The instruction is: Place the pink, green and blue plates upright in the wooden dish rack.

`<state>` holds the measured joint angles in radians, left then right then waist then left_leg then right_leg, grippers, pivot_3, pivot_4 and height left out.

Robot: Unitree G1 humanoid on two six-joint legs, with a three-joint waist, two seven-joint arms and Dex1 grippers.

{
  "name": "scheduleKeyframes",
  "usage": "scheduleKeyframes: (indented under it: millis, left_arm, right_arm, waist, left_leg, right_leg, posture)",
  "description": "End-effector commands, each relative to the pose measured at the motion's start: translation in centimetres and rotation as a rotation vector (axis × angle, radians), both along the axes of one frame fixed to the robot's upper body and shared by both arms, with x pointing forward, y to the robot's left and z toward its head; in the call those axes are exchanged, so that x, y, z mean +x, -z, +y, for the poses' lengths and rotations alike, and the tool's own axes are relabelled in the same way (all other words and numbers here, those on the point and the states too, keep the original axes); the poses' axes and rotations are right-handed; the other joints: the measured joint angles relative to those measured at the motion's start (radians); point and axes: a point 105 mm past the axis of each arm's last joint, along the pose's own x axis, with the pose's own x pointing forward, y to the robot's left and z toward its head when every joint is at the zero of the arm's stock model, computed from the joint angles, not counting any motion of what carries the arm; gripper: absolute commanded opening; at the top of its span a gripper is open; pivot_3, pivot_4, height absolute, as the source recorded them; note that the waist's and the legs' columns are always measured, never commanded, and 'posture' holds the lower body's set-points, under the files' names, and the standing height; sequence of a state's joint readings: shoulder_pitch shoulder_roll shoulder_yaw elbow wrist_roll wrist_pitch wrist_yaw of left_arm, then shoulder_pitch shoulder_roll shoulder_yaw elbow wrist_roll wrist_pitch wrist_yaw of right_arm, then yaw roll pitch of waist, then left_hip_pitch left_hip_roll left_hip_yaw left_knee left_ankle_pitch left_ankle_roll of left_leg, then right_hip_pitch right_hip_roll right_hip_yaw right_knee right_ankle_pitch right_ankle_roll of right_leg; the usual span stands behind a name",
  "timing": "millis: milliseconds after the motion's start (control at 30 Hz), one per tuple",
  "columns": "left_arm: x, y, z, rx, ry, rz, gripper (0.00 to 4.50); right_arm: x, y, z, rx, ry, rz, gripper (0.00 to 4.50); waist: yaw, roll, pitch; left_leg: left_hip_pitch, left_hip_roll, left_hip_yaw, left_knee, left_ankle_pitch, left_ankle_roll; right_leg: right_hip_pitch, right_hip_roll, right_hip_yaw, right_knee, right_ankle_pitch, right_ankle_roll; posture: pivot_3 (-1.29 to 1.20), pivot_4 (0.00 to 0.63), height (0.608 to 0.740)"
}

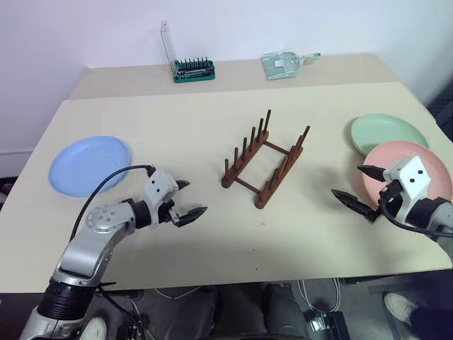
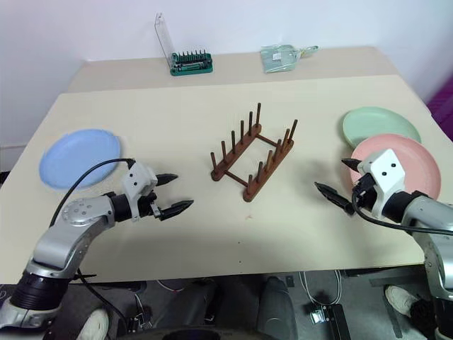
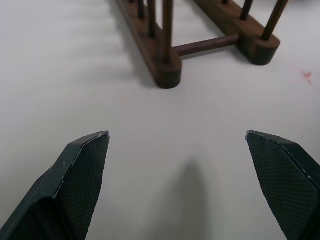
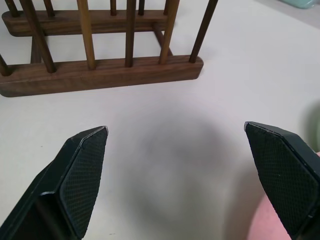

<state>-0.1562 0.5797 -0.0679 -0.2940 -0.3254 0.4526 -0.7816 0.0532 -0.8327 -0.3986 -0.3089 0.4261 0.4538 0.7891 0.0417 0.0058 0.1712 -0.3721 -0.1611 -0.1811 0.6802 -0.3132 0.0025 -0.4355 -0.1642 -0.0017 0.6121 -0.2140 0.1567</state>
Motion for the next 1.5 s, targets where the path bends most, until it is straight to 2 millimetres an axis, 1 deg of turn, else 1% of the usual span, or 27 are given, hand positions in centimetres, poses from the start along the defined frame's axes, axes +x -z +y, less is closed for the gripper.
scheduleKeyframes:
  millis: [33, 167, 233, 367, 467, 500, 567, 600, 667, 700, 767, 800, 867, 933, 967, 1033, 1133, 1167, 1233, 1333, 1433, 1500]
  left_arm:
    - [0.0, -1.0, -1.0, -0.012, 0.028, -0.047, 4.50]
    - [-0.5, -0.2, -2.3, -0.025, 0.040, -0.039, 4.50]
    - [-0.8, -0.2, -3.2, -0.045, 0.060, -0.029, 4.50]
    - [-1.5, 0.3, -6.3, -0.069, 0.132, 0.007, 4.50]
    - [-1.3, 1.2, -8.4, -0.062, 0.136, 0.028, 4.50]
    - [-1.2, 1.5, -8.7, -0.051, 0.132, 0.032, 4.50]
    - [-0.8, 2.0, -9.2, -0.030, 0.109, 0.031, 4.50]
    - [-0.3, 2.2, -9.6, -0.027, 0.073, 0.021, 4.50]
    - [0.2, 2.6, -11.0, -0.049, 0.016, 0.046, 4.50]
    - [0.4, 2.8, -10.9, -0.054, 0.004, 0.054, 4.50]
    - [0.9, 3.4, -11.3, -0.029, -0.048, 0.064, 4.50]
    - [1.1, 3.5, -11.7, -0.004, -0.063, 0.036, 4.50]
    - [1.1, 3.8, -13.1, -0.026, -0.083, 0.065, 4.50]
    - [0.7, 3.9, -14.6, -0.035, -0.054, 0.078, 3.99]
    - [0.5, 4.0, -15.0, -0.028, -0.042, 0.079, 3.67]
    - [0.9, 4.1, -15.1, -0.032, -0.061, 0.094, 2.81]
    - [1.4, 4.0, -14.9, -0.055, -0.119, 0.102, 1.24]
    - [1.6, 4.0, -14.7, -0.058, -0.128, 0.102, 0.78]
    - [1.7, 4.1, -14.5, -0.053, -0.135, 0.107, 0.75]
    - [2.4, 4.1, -13.8, -0.025, -0.154, 0.073, 0.75]
    - [1.8, 2.5, -13.8, -0.023, 0.052, -0.054, 0.75]
    - [1.2, 1.7, -13.7, -0.028, 0.211, -0.085, 0.75]
  right_arm:
    - [0.6, -1.3, 0.4, -0.006, -0.004, -0.062, 4.47]
    - [1.0, -0.5, 1.1, -0.025, -0.031, -0.050, 4.47]
    - [1.0, -0.7, 1.6, -0.020, -0.045, -0.055, 4.47]
    - [0.6, -1.2, 2.6, -0.016, -0.076, -0.061, 4.47]
    - [0.2, -0.9, 3.2, -0.019, -0.112, -0.034, 4.47]
    - [0.1, -0.8, 3.5, -0.016, -0.123, -0.026, 4.47]
    - [-0.5, -0.4, 4.7, -0.009, -0.171, 0.007, 4.47]
    - [-0.8, -0.2, 5.4, -0.001, -0.200, 0.029, 4.47]
    - [-1.6, 0.3, 6.2, 0.020, -0.245, 0.063, 4.47]
    - [-1.6, 0.4, 7.0, 0.028, -0.258, 0.068, 4.47]
    - [-2.2, 0.7, 8.8, 0.047, -0.308, 0.086, 4.47]
    - [-2.5, 0.7, 9.7, 0.056, -0.335, 0.091, 4.47]
    - [-3.1, 0.8, 11.0, 0.082, -0.378, 0.109, 4.47]
    - [-3.7, 1.2, 11.6, 0.085, -0.401, 0.132, 4.50]
    - [-3.8, 1.4, 11.8, 0.083, -0.407, 0.141, 4.50]
    - [-3.7, 1.3, 12.1, 0.086, -0.412, 0.141, 4.50]
    - [-3.6, 1.0, 11.6, 0.090, -0.411, 0.148, 4.50]
    - [-3.5, 1.0, 11.6, 0.089, -0.411, 0.150, 4.50]
    - [-3.4, 0.9, 11.4, 0.085, -0.407, 0.153, 4.50]
    - [-3.5, 0.9, 10.7, 0.067, -0.390, 0.163, 4.50]
    - [-3.4, 1.6, 8.9, 0.003, -0.327, 0.172, 4.50]
    - [-3.3, 1.8, 7.6, -0.004, -0.272, 0.178, 4.50]
  waist:
    - [0.000, 0.000, 0.000]
    - [-0.001, 0.000, 0.000]
    - [-0.001, 0.000, 0.000]
    - [0.002, 0.000, 0.000]
    - [0.003, 0.000, 0.000]
    - [0.002, 0.000, 0.000]
    - [-0.002, 0.000, 0.000]
    - [-0.001, 0.000, 0.000]
    - [0.001, 0.000, 0.000]
    - [0.001, 0.000, 0.000]
    - [0.002, -0.001, 0.000]
    - [0.003, -0.001, 0.000]
    - [0.004, -0.001, 0.000]
    - [0.011, -0.001, 0.000]
    - [0.017, -0.002, 0.000]
    - [0.025, -0.002, 0.000]
    - [0.027, -0.002, 0.000]
    - [0.027, -0.002, 0.000]
    - [0.026, -0.002, 0.000]
    - [0.025, -0.002, -0.001]
    - [0.025, -0.002, -0.001]
    - [0.025, -0.002, -0.001]
  left_leg:
    - [0.000, 0.000, 0.000, 0.000, 0.000, 0.000]
    - [0.000, 0.000, 0.000, 0.000, 0.000, 0.000]
    - [0.000, 0.000, 0.000, 0.000, 0.000, 0.000]
    - [0.000, 0.000, 0.000, 0.000, 0.000, 0.000]
    - [0.000, 0.000, 0.000, 0.001, 0.000, 0.000]
    - [0.000, 0.000, 0.000, 0.001, 0.000, 0.000]
    - [0.000, 0.000, 0.000, 0.001, 0.000, 0.000]
    - [0.000, 0.000, 0.000, 0.000, 0.000, 0.000]
    - [0.000, 0.000, 0.000, 0.000, 0.000, 0.000]
    - [0.000, 0.000, 0.000, 0.000, 0.000, 0.000]
    - [0.000, 0.000, 0.001, 0.001, 0.000, 0.000]
    - [0.000, 0.000, 0.000, 0.001, 0.000, 0.000]
    - [0.000, 0.000, 0.001, 0.001, 0.000, 0.000]
    - [0.000, 0.000, 0.001, 0.002, 0.000, 0.001]
    - [0.000, 0.000, 0.001, 0.002, -0.001, 0.001]
    - [0.000, 0.000, 0.001, 0.003, -0.001, 0.001]
    - [0.000, 0.000, 0.001, 0.003, -0.001, 0.001]
    - [0.000, 0.000, 0.001, 0.003, -0.001, 0.001]
    - [0.001, 0.000, 0.001, 0.003, -0.001, 0.001]
    - [0.001, 0.000, 0.001, 0.003, -0.001, 0.001]
    - [0.001, 0.000, 0.002, 0.003, -0.001, 0.001]
    - [0.001, 0.000, 0.002, 0.002, 0.000, 0.001]
  right_leg:
    - [0.000, 0.000, 0.000, 0.000, 0.000, 0.000]
    - [0.000, 0.000, 0.000, 0.000, 0.000, 0.000]
    - [0.000, 0.000, 0.000, 0.000, 0.000, 0.000]
    - [0.000, 0.000, 0.000, 0.000, 0.000, 0.000]
    - [0.000, 0.000, 0.000, 0.000, 0.000, 0.000]
    - [0.000, 0.000, 0.000, 0.000, 0.000, 0.000]
    - [0.000, 0.000, 0.000, 0.000, 0.000, 0.000]
    - [0.000, 0.000, 0.000, 0.000, 0.000, 0.000]
    - [0.000, 0.000, 0.000, 0.000, 0.000, 0.000]
    - [0.000, 0.000, 0.000, 0.000, 0.000, 0.000]
    - [0.001, 0.000, 0.000, -0.001, 0.001, 0.001]
    - [0.001, 0.000, 0.000, -0.001, 0.001, 0.001]
    - [0.001, 0.000, 0.000, -0.001, 0.001, 0.001]
    - [0.002, 0.000, 0.000, -0.002, 0.001, 0.001]
    - [0.002, 0.000, 0.000, -0.002, 0.001, 0.002]
    - [0.002, 0.000, 0.000, -0.002, 0.001, 0.002]
    - [0.003, 0.000, 0.000, -0.002, 0.001, 0.002]
    - [0.003, 0.000, 0.000, -0.002, 0.001, 0.002]
    - [0.003, 0.000, 0.000, -0.002, 0.001, 0.002]
    - [0.003, 0.000, 0.000, -0.001, 0.001, 0.002]
    - [0.003, 0.000, 0.000, -0.001, 0.001, 0.002]
    - [0.002, 0.001, 0.000, -0.001, 0.001, 0.002]
  posture:
    - [0.00, 0.150, 0.740]
    - [0.00, 0.150, 0.740]
    - [0.00, 0.150, 0.740]
    - [0.00, 0.150, 0.740]
    - [0.00, 0.150, 0.740]
    - [0.00, 0.150, 0.740]
    - [0.00, 0.150, 0.740]
    - [0.00, 0.150, 0.740]
    - [0.00, 0.150, 0.740]
    - [0.00, 0.150, 0.740]
    - [0.00, 0.150, 0.740]
    - [0.00, 0.150, 0.740]
    - [0.00, 0.150, 0.740]
    - [0.00, 0.150, 0.740]
    - [0.00, 0.150, 0.740]
    - [0.00, 0.150, 0.740]
    - [0.00, 0.150, 0.740]
    - [0.00, 0.150, 0.740]
    - [0.00, 0.150, 0.740]
    - [0.00, 0.150, 0.740]
    - [0.00, 0.150, 0.740]
    - [0.00, 0.150, 0.740]
